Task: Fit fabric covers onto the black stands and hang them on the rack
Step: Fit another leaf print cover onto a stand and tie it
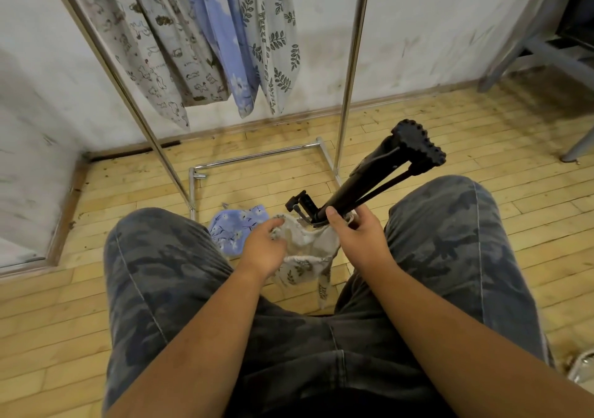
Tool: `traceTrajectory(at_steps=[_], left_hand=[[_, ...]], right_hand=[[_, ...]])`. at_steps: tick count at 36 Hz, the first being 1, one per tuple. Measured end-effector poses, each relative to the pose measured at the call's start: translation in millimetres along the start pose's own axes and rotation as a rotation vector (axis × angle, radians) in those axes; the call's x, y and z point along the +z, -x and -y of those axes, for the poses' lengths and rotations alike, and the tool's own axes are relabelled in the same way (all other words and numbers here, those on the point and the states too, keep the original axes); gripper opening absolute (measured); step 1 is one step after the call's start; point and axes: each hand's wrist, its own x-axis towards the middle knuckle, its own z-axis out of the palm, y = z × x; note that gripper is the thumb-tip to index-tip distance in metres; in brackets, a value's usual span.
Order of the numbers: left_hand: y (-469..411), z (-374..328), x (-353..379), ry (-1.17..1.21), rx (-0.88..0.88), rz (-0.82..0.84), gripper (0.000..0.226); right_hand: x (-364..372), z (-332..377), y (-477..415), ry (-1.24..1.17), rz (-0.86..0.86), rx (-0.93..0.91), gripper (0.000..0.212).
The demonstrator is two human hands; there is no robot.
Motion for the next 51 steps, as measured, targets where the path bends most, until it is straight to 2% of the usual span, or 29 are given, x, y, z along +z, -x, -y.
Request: traceTrajectory(at_steps=[2,10,16,23,28,30,39,43,45,48,51], left_hand=[[0,0,-1,0.050,-0.030,-0.030,0.053],[4,-4,-6,0.122,-0.079,-0.105,0.053],[6,-5,-8,0.145,-0.084,-0.095,0.055],[10,-9,-8,0.165,-0.087,-0.065,0.056],[7,-8,-7,0.113,-0.126,-0.066,0.058],[5,-7,-8,0.110,-0.160,-0.059,0.059],[7,-6,-7,0.050,-0.136,0.037,0.058],[15,-11,-5,-0.010,-0.062,0.171,0.046],[14,-8,-3,-0.081,-0.068,0.210,0.049],[10,-2,-1,-0.216,-0.063,0.248,0.055],[10,0,-1,-0.231,-0.070,0.247,0.056]], right_hand=[[0,-1,-1,-0.008,-0.009,0.003,0.012],[-3,0,-4,0.029,-0.072,0.049,0.021],[-2,-2,-6,0.037,-0.081,0.051,0.017],[-3,1,-8,-0.051,-0.088,0.082,0.018],[-4,-3,-11,-0.152,-0.069,0.140,0.035],[-3,-2,-11,-0.232,-0.047,0.162,0.034],[-5,9,-7,-0.389,-0.009,0.176,0.028],[-4,12,-6,-0.386,0.021,0.159,0.018],[-4,11,-7,-0.383,0.013,0.170,0.017],[-4,10,-7,-0.425,-0.023,0.200,0.024],[-5,12,-7,-0.481,-0.039,0.219,0.030]])
